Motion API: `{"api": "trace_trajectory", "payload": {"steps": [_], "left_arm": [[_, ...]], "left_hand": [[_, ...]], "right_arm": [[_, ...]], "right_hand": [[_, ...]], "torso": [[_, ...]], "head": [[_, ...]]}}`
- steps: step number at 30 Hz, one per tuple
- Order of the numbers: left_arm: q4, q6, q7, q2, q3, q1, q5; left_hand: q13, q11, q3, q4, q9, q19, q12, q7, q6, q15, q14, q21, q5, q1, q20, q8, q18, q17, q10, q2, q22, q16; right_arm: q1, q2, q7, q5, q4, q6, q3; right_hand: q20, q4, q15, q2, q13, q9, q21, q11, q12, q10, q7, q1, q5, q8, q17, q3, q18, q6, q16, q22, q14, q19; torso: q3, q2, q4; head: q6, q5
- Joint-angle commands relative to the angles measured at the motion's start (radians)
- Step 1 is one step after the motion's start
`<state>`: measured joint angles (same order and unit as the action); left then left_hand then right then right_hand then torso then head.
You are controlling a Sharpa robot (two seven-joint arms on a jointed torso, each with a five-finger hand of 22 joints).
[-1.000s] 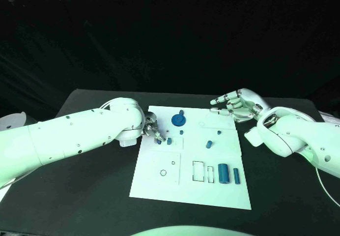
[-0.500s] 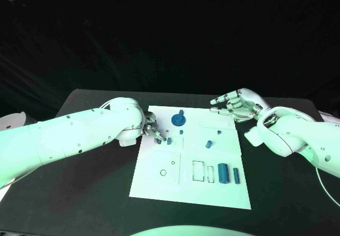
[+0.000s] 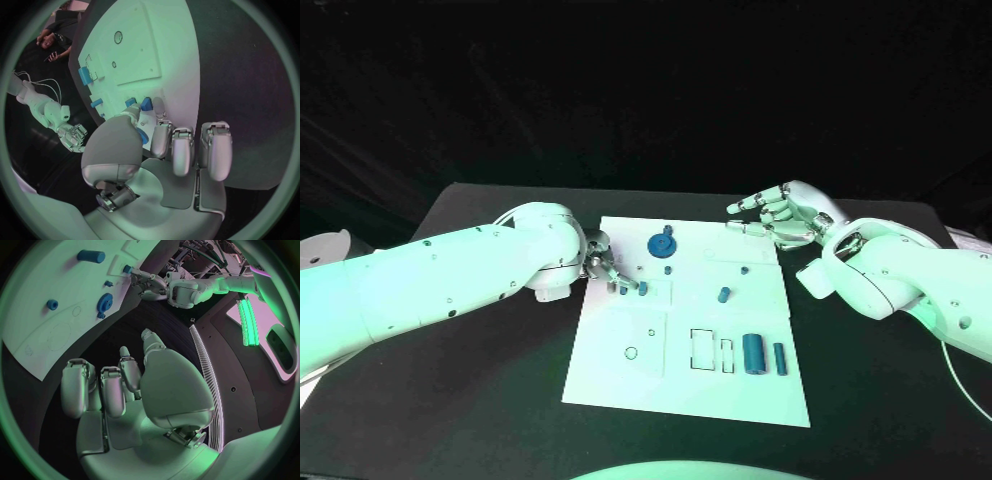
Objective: Assemble the parts on the task board
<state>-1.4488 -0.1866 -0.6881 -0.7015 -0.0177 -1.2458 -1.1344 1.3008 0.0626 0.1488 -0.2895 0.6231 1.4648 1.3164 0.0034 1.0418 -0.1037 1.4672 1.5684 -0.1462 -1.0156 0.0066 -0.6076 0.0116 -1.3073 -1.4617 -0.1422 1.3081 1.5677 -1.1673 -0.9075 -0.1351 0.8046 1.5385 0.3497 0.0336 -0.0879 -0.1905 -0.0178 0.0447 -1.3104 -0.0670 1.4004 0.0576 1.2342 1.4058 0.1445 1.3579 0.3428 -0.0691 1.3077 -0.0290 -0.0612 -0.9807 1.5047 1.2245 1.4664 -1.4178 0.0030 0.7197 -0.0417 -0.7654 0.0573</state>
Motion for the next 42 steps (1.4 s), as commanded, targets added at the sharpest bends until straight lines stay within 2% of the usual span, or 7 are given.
{"api": "trace_trajectory", "payload": {"steps": [1,9,15,21,29,36,42], "left_arm": [[-0.011,0.035,-0.016,-0.006,0.0,0.002,-0.006],[-0.032,0.17,0.098,-0.036,0.009,0.0,0.074],[-0.023,0.359,0.248,-0.052,0.011,-0.001,0.276],[-0.009,0.388,0.277,-0.055,0.01,-0.002,0.335],[-0.002,0.382,0.505,-0.036,0.005,-0.001,0.155],[0.015,0.418,0.659,0.022,-0.004,0.012,-0.133],[0.041,0.389,0.607,0.066,-0.01,0.022,-0.304]], "left_hand": [[0.0,0.0,-0.01,-0.001,0.001,0.106,0.001,-0.002,0.005,-0.008,0.104,0.002,-0.001,0.003,-0.006,0.0,-0.012,-0.264,-0.007,0.014,0.263,0.003],[-0.054,-0.007,-0.055,-0.002,0.0,0.08,-0.056,0.007,-0.025,-0.005,0.104,-0.048,-0.003,0.012,-0.006,0.009,0.005,-0.264,0.025,0.042,0.21,0.003],[-0.463,-0.054,-0.158,-0.005,-0.024,-0.105,-0.49,0.058,-0.151,0.029,0.043,-0.448,-0.006,0.006,0.022,0.057,0.103,-0.092,0.302,0.043,-0.167,-0.122],[-0.555,-0.08,-0.237,-0.005,-0.067,-0.166,-0.565,0.091,-0.2,0.054,0.0,-0.729,0.008,0.001,0.049,0.077,0.148,0.07,0.357,0.03,-0.411,-0.278],[-0.664,-0.1,-0.079,0.13,-0.143,-0.178,-0.661,0.113,-0.235,0.063,-0.035,-0.898,0.013,-0.407,0.054,0.118,0.161,0.158,0.442,0.098,-0.552,-0.372],[-0.911,-0.143,0.045,0.176,-0.289,-0.214,-0.909,0.15,-0.215,0.101,-0.125,-0.995,0.015,-0.535,0.083,0.248,0.173,0.337,0.483,0.009,-0.62,-0.559],[-1.022,-0.14,0.054,0.147,-0.366,-0.096,-0.986,0.14,-0.163,0.096,0.002,-0.905,0.02,-0.49,0.081,0.308,0.16,0.146,0.451,-0.032,-0.561,-0.352]], "right_arm": [[0.001,0.001,-0.005,0.008,0.001,-0.003,0.0],[0.001,0.001,-0.004,0.008,-0.001,-0.002,0.0],[0.001,0.0,-0.003,0.008,-0.001,-0.001,0.0],[0.001,0.0,-0.002,0.008,0.001,0.0,0.0],[0.001,-0.002,-0.002,0.008,0.002,0.0,0.0],[0.001,0.002,-0.004,0.008,0.001,0.002,0.0],[0.001,0.003,-0.005,0.008,0.001,0.002,0.0]], "right_hand": [[0.005,-0.003,-0.003,-0.005,0.0,-0.001,-0.006,-0.003,-0.005,0.001,-0.001,-0.006,0.003,0.0,0.154,-0.001,-0.01,-0.006,-0.005,-0.002,0.08,0.005],[0.005,-0.003,-0.003,-0.006,0.0,-0.001,-0.006,-0.003,-0.006,0.0,-0.001,-0.006,0.008,0.001,0.154,-0.002,-0.01,-0.005,-0.005,-0.002,0.08,0.005],[0.005,-0.003,-0.003,-0.006,0.0,-0.001,-0.006,-0.003,-0.006,0.0,-0.001,-0.006,0.009,0.001,0.154,-0.002,-0.01,-0.005,-0.005,-0.002,0.08,0.005],[0.005,-0.003,-0.003,-0.006,0.0,-0.001,-0.006,-0.003,-0.006,0.0,-0.001,-0.006,0.01,0.001,0.154,-0.002,-0.01,-0.005,-0.005,-0.002,0.08,0.005],[0.005,-0.003,-0.003,-0.006,0.0,-0.001,-0.006,-0.003,-0.006,0.0,-0.001,-0.006,0.01,0.001,0.154,-0.002,-0.01,-0.005,-0.005,-0.002,0.08,0.005],[0.005,-0.004,-0.003,-0.006,0.0,-0.001,-0.006,-0.003,-0.006,0.0,-0.001,-0.006,0.012,0.001,0.153,-0.002,-0.011,-0.005,-0.006,-0.002,0.079,0.006],[0.005,-0.003,-0.003,-0.007,0.0,-0.001,-0.006,-0.004,-0.006,0.0,-0.001,-0.006,0.014,0.001,0.153,-0.002,-0.011,-0.005,-0.006,-0.003,0.079,0.006]], "torso": [[0.0001,-0.001,-0.0013],[0.0012,-0.001,0.0001],[0.0018,-0.001,-0.0011],[0.0021,0.0,0.0005],[0.0025,0.0,0.0002],[0.0008,0.001,0.0009],[0.0006,0.002,0.0029]], "head": [[0.0,0.0],[0.003,-0.001],[0.005,-0.002],[0.008,-0.002],[0.014,-0.009],[0.019,-0.014],[0.02,-0.017]]}}
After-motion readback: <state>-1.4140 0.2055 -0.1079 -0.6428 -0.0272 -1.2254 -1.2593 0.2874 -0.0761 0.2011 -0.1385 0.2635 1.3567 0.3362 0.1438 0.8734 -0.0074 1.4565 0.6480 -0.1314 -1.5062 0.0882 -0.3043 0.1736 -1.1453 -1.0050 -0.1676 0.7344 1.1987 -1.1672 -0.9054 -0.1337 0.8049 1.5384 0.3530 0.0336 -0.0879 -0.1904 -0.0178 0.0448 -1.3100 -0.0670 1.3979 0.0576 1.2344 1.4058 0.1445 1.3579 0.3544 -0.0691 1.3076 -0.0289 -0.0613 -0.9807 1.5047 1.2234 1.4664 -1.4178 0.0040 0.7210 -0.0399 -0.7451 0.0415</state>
